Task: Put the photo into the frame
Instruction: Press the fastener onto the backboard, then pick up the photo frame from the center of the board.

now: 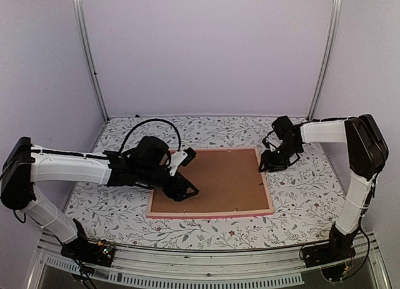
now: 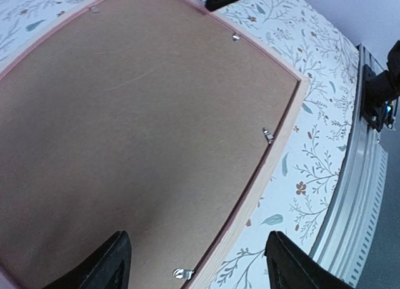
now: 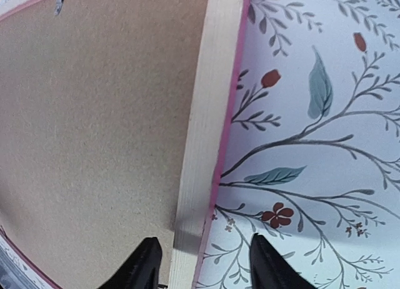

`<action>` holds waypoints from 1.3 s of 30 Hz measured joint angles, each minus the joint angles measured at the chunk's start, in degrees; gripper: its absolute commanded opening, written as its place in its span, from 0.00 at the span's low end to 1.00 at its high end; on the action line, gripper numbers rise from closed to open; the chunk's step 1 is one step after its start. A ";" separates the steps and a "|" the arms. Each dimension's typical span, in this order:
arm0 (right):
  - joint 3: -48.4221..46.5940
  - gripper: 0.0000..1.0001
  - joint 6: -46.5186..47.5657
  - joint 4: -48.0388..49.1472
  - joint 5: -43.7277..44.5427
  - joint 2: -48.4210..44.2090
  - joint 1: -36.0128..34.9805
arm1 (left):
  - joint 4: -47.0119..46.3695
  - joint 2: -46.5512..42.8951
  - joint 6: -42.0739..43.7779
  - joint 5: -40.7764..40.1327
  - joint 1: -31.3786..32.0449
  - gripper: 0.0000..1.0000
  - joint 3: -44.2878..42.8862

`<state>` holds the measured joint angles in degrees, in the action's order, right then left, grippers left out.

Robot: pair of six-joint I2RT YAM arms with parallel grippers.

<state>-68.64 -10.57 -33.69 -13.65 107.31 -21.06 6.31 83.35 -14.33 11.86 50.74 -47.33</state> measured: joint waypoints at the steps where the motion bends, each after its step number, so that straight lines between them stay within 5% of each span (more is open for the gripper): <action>1: -0.44 0.59 0.20 0.07 0.39 -0.07 0.11 | -0.02 1.92 1.20 0.20 1.42 0.78 -1.40; 8: 0.63 0.64 0.24 -0.83 1.62 -6.29 0.13 | 2.73 15.41 8.90 0.83 9.60 0.76 -13.18; 17: 9.44 0.65 -1.36 -0.11 0.37 -14.71 0.13 | 8.81 27.61 16.83 -0.81 15.56 0.58 -22.95; 24: 14.36 0.65 -2.51 0.61 -1.14 -15.21 0.13 | 11.34 30.32 19.26 -5.05 16.59 0.42 -24.50; 36: 22.12 0.65 -5.35 3.87 -5.73 -20.00 0.11 | 11.17 30.45 21.77 -10.54 17.46 0.01 -24.57; 39: 23.63 0.65 -6.51 4.85 -7.13 -21.42 0.04 | 11.39 30.34 21.66 -11.21 17.90 0.00 -24.57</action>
<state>-45.01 -17.08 -28.84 -20.78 85.89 -21.02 17.69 113.69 7.33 0.64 68.64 -71.90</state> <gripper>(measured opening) 0.650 0.151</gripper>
